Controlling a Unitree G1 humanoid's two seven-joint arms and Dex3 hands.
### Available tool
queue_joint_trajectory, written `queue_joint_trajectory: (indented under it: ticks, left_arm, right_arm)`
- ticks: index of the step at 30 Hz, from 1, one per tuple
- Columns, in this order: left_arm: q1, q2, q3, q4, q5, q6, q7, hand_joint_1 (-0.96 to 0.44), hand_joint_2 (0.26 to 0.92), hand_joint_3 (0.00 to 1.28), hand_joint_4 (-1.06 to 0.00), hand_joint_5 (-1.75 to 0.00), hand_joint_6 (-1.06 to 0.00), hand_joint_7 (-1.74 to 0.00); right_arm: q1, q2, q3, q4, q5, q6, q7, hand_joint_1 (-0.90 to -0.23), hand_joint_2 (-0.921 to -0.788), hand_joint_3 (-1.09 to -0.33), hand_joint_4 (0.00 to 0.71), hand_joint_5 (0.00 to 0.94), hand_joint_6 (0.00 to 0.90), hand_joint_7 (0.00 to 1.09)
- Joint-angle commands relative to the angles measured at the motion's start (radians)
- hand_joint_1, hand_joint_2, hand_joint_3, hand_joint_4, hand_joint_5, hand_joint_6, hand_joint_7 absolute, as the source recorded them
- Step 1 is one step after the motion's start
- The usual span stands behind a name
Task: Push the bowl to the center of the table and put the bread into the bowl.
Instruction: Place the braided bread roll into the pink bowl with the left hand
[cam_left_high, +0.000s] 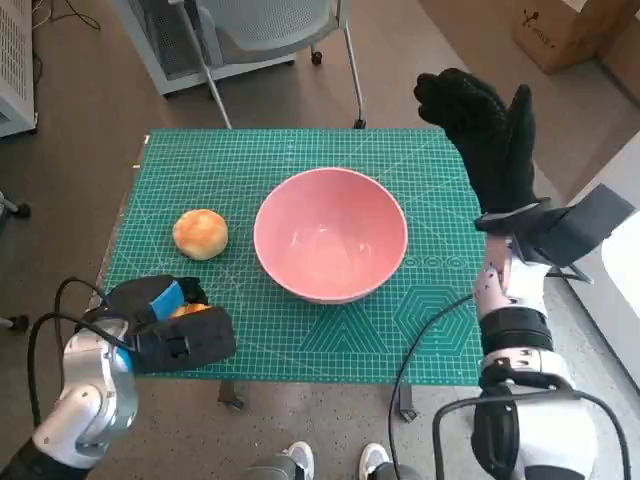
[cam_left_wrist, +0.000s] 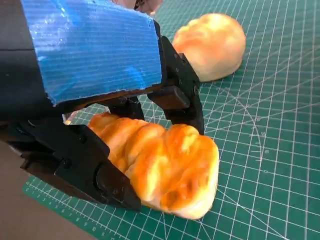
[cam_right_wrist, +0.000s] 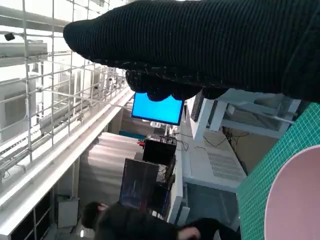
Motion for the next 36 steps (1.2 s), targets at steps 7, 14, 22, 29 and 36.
queue_joint_trajectory:
  ticks: [7,14,22,29,36]
  left_arm:
    - [0.026,0.029,0.102,-0.147,0.038,-0.013,-0.026,0.00,0.899,0.06,-0.74,-1.18,-0.69,-1.04]
    - [0.005,0.033,0.149,-0.223,0.064,0.000,-0.079,0.00,0.902,0.05,-0.75,-1.16,-0.68,-1.04]
    - [-0.041,0.032,0.181,-0.286,0.100,-0.007,-0.119,0.00,0.915,0.03,-0.76,-1.07,-0.68,-1.13]
    - [-0.114,0.016,0.178,-0.311,0.125,-0.010,-0.149,0.00,0.915,0.01,-0.77,-1.02,-0.69,-1.15]
    - [-0.239,-0.022,0.143,-0.286,0.143,-0.046,-0.167,0.00,0.907,0.00,-0.81,-1.01,-0.71,-1.11]
  right_arm:
    - [0.030,-0.007,0.015,0.006,-0.018,-0.014,-0.017,-0.683,-0.921,-0.660,0.233,0.002,0.380,0.00]
    - [0.028,-0.010,0.022,0.011,-0.021,-0.016,-0.020,-0.669,-0.921,-0.667,0.242,0.005,0.381,0.00]
    - [0.032,-0.012,0.030,0.007,-0.022,-0.028,-0.019,-0.672,-0.921,-0.673,0.242,0.004,0.382,0.00]
    - [0.032,-0.012,0.033,0.005,-0.016,-0.037,-0.009,-0.674,-0.921,-0.689,0.239,0.001,0.382,0.00]
    - [0.029,-0.011,0.027,0.011,-0.003,-0.041,0.010,-0.673,-0.921,-0.701,0.233,0.001,0.377,0.00]
